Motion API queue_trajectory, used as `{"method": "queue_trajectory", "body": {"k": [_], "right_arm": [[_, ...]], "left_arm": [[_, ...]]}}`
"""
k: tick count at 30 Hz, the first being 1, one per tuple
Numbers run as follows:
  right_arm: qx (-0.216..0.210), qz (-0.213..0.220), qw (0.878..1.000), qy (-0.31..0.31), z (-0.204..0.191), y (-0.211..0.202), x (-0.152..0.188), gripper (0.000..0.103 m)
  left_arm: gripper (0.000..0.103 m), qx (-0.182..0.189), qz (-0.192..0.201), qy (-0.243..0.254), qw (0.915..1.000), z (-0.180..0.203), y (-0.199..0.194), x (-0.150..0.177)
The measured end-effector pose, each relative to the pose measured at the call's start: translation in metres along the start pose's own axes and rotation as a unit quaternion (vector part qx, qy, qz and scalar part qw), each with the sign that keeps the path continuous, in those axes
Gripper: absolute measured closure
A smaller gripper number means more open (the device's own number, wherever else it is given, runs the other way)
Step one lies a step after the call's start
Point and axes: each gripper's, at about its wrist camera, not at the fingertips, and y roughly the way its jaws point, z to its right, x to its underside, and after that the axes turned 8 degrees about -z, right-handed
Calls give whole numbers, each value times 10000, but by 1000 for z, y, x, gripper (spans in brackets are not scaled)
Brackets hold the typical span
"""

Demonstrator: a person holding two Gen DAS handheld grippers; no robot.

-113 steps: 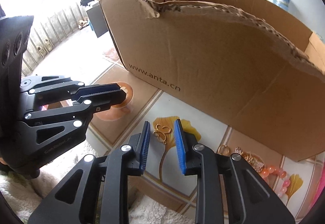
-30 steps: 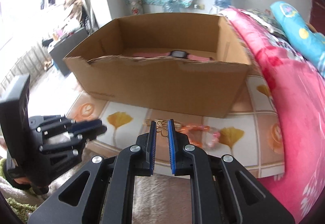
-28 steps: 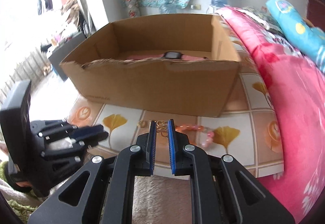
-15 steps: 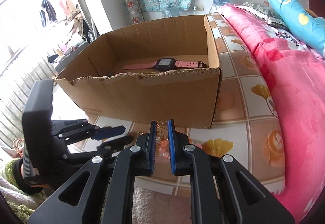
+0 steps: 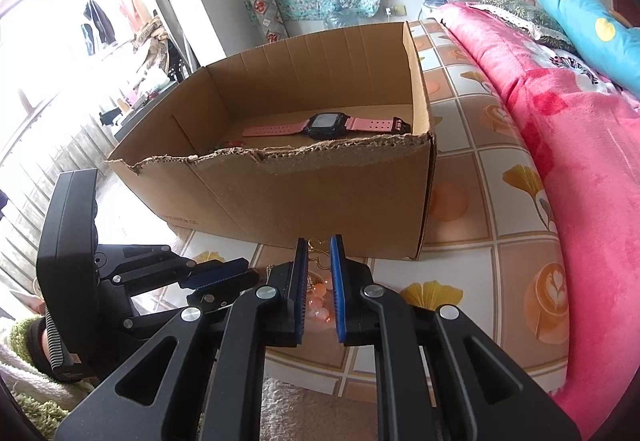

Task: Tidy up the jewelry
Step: 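Lift the gold heart charm with the right tool and carry it over the box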

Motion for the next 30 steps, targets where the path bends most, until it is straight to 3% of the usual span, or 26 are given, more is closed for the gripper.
{"method": "queue_trajectory", "body": {"k": [2, 10, 12, 14, 16, 21, 25, 30], "right_arm": [[20, 23, 10000, -22, -2, -3, 1, 91], [42, 266, 9994, -226, -13, -30, 0, 91], [46, 302, 9993, -233, -14, -32, -1, 91], [52, 302, 9993, -236, -16, -31, 0, 91], [22, 277, 9994, -204, -18, -28, 1, 91], [-63, 282, 9995, -128, -21, -25, 3, 91], [-81, 314, 9994, -106, -21, -27, 4, 91], [-93, 335, 9993, -130, -21, -29, 4, 91]], "left_arm": [[103, 53, 10, -20, 10000, -1, -3, 1], [102, 122, 180, -79, 9997, -3, -22, 14], [98, 187, 185, -97, 9996, -2, -23, 16], [80, 244, 234, -83, 9994, -1, -23, 16], [78, 232, 241, 11, 9994, 3, -19, 15], [78, 168, 116, 178, 9996, 2, -2, 9], [93, 210, 122, 323, 9992, 4, -3, 9], [93, 140, 141, 297, 9994, 5, -5, 9]]}}
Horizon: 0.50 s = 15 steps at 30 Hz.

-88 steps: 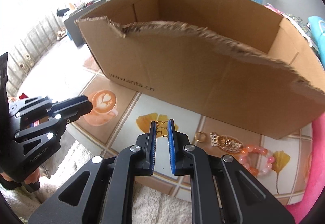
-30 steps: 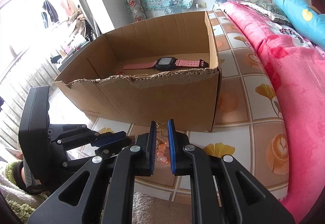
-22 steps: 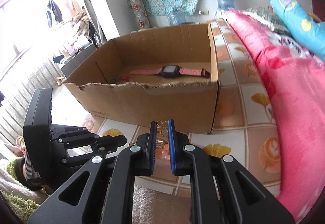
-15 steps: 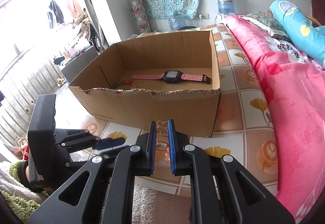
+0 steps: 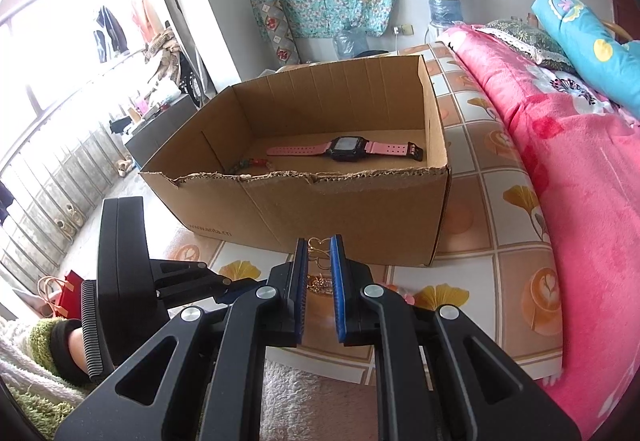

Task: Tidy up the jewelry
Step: 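Lift the gold heart charm with the right tool and carry it over the box, then open the right tool above the box to drop the gold charm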

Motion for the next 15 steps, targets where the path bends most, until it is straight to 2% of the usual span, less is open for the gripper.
{"method": "queue_trajectory", "body": {"k": [10, 15], "right_arm": [[-69, 146, 9998, -122, -6, -14, -1, 91], [-267, 490, 9975, -429, -20, -33, -23, 91]], "left_arm": [[94, 55, 110, -122, 9999, -3, -18, 3], [93, 231, 726, -288, 9967, -13, -77, -9]]}}
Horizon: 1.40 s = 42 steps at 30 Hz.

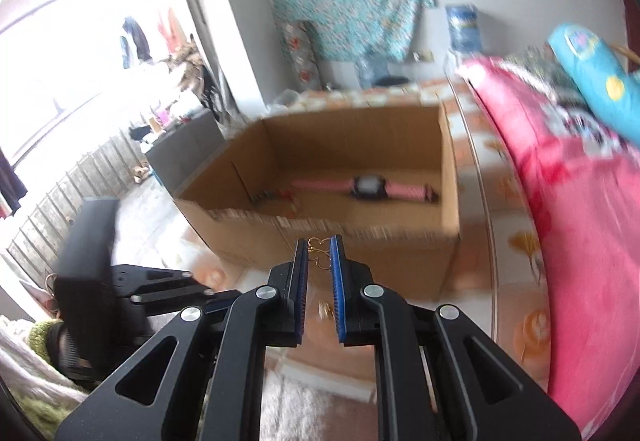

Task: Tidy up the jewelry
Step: 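Open the right tool above the box to drop the gold charm, then withdraw the right tool from the box toward the pink-orange bracelet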

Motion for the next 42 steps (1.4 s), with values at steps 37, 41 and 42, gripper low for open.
{"method": "queue_trajectory", "body": {"k": [37, 41, 42], "right_arm": [[-424, -546, 9943, 808, 44, 85, -69, 60], [-413, -502, 9938, 898, 53, 73, -64, 59], [-420, -487, 9936, 929, 55, 70, -63, 59]], "left_arm": [[58, -1013, -192, -1724, 9796, -85, 35, -76], [55, -1043, -19, -1750, 9790, -74, 34, -76], [55, -1070, 15, -1725, 9792, -71, 34, -77]]}}
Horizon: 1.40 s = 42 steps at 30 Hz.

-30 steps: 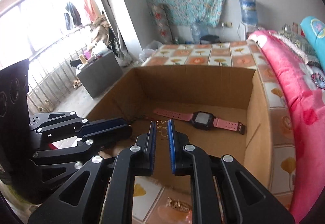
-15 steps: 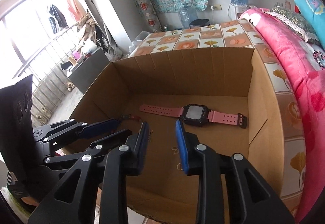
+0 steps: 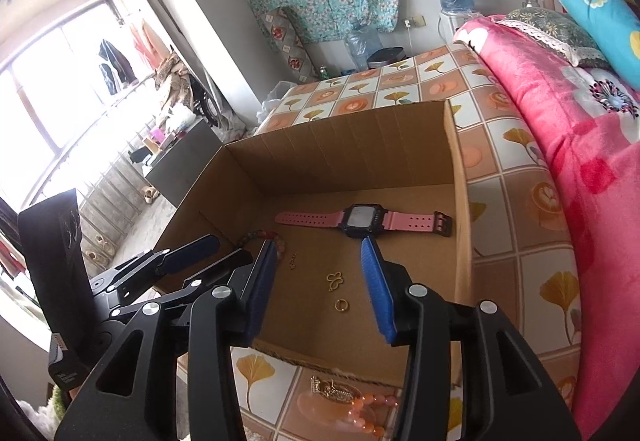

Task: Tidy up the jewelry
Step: 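Withdraw the right tool from the box toward the pink-orange bracelet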

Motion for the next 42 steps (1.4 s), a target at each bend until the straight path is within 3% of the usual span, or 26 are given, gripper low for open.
{"method": "queue_trajectory", "body": {"k": [12, 19, 22, 27, 35, 42], "right_arm": [[-107, -19, 9998, 139, -6, -17, 13, 59], [-8, 70, 9998, 180, -17, -21, 25, 58], [106, 221, 9994, 232, -26, -24, 33, 53], [140, 486, 9974, 517, -38, -24, 54, 52], [726, 925, 9915, 551, -38, -56, 66, 49], [1130, 521, 9904, 600, -18, -65, 88, 49]], "left_arm": [[50, -149, 314, -142, 9993, -1, -13, -5], [47, -199, 429, -114, 9988, -17, -35, 14], [46, -145, 427, -133, 9989, -29, -43, 26], [45, 39, 458, 2, 9989, -49, -65, 47], [41, 385, 593, -13, 9975, -76, -93, 83], [39, 858, 329, 91, 9957, -70, -79, 127]]}}
